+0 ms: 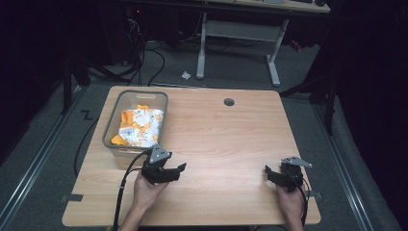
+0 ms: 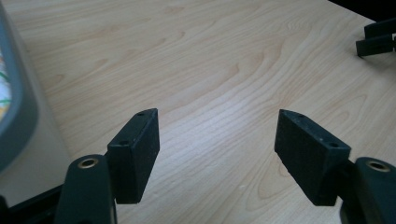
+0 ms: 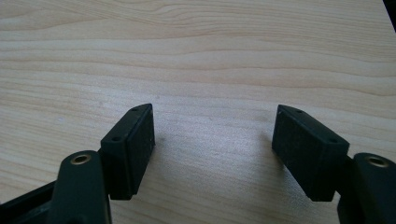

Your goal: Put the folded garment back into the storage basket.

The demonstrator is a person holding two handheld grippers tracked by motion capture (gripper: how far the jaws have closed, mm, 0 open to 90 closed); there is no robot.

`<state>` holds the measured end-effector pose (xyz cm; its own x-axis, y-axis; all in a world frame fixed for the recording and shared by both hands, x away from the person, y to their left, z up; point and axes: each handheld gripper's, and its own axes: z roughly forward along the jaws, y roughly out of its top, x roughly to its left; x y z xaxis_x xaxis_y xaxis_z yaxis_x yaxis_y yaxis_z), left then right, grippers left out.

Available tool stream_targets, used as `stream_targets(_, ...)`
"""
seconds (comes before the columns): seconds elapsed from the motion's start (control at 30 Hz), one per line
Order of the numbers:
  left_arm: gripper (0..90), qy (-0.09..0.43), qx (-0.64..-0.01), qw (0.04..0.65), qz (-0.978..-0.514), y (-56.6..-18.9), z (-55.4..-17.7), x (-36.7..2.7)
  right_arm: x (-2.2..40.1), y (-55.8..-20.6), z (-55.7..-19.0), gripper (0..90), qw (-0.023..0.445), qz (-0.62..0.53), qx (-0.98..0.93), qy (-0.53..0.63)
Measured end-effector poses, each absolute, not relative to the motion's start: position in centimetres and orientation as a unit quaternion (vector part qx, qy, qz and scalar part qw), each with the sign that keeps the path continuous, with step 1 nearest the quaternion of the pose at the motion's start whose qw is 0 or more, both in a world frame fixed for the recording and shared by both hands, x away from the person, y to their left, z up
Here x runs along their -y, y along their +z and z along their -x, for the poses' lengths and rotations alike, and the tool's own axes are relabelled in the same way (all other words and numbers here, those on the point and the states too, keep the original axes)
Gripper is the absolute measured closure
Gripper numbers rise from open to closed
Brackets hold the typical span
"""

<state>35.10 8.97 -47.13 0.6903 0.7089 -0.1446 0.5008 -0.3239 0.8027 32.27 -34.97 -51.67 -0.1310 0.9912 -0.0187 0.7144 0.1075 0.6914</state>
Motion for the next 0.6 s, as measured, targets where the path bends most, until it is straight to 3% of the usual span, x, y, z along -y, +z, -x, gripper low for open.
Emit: stream_targets(0.6, 33.9, 0.106, -0.357, 0.401, -0.837, -50.4, -36.1, -5.7, 35.0, -51.7, -32.3, 30.3, 0.253, -0.608, -0.7, 0.275)
